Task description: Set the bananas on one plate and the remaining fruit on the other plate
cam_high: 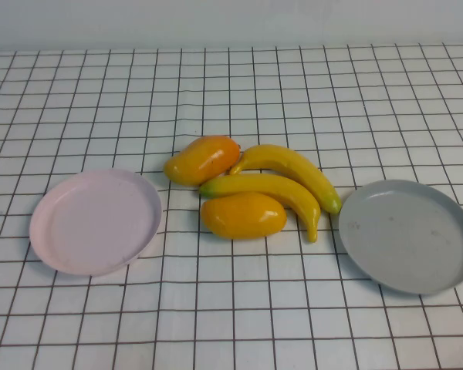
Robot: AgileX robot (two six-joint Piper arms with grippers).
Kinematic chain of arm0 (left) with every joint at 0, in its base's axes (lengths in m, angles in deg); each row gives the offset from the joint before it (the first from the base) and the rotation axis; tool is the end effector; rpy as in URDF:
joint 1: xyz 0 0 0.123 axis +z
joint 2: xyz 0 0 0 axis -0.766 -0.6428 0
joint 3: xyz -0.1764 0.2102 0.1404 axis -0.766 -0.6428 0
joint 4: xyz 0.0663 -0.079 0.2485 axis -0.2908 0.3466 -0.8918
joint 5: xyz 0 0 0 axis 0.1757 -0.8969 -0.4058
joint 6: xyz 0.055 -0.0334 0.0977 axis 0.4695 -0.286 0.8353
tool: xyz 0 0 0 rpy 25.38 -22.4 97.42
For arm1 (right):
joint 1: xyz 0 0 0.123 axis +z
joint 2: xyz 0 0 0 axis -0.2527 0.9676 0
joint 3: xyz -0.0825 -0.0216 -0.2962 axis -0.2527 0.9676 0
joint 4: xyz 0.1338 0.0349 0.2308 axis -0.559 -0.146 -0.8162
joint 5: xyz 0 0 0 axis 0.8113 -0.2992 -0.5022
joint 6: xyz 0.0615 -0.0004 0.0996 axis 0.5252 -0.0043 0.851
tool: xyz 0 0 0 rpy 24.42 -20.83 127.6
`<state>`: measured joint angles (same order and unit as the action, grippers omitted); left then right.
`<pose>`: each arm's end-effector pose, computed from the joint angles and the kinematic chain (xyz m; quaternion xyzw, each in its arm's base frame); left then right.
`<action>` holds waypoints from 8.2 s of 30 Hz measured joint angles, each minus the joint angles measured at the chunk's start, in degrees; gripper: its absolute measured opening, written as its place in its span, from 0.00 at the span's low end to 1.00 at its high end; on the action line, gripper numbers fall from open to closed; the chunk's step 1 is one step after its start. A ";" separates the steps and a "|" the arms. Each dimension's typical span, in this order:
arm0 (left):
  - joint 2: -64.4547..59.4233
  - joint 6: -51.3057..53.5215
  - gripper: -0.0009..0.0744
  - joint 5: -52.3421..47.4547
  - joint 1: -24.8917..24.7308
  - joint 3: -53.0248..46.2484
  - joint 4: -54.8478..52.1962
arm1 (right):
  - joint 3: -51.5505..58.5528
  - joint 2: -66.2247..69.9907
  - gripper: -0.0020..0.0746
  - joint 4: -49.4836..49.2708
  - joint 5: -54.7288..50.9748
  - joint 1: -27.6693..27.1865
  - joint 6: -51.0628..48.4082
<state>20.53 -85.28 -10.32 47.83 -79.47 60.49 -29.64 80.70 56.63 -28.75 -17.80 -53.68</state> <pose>0.0715 -0.0002 0.1630 0.0376 0.8052 0.0183 0.5916 0.0728 -0.0015 0.1644 0.0813 0.7945 0.0419 0.6003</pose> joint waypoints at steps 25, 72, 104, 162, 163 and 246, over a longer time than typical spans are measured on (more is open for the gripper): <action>0.00 0.00 0.01 0.00 0.00 0.00 0.00 | 0.00 0.00 0.01 0.00 0.00 0.00 0.00; 0.00 0.00 0.01 0.00 0.00 0.00 0.00 | 0.00 0.00 0.01 0.00 0.00 0.00 0.00; 0.00 0.00 0.01 0.00 0.00 0.00 0.00 | 0.00 0.00 0.01 0.00 0.00 0.00 0.00; 0.00 0.00 0.01 3.03 0.00 0.00 6.97 | 0.00 0.00 0.01 0.00 0.00 0.00 0.00; 0.00 0.00 0.01 3.92 0.00 0.00 8.14 | 0.00 0.00 0.01 0.00 0.00 0.00 0.00; -106.51 51.66 0.90 -6.61 -35.31 74.98 3.28 | 0.00 0.00 0.01 -0.10 0.00 0.00 0.00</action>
<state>-85.98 -33.61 -16.93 12.52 -4.50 63.77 -29.64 80.70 56.53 -28.75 -17.80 -53.68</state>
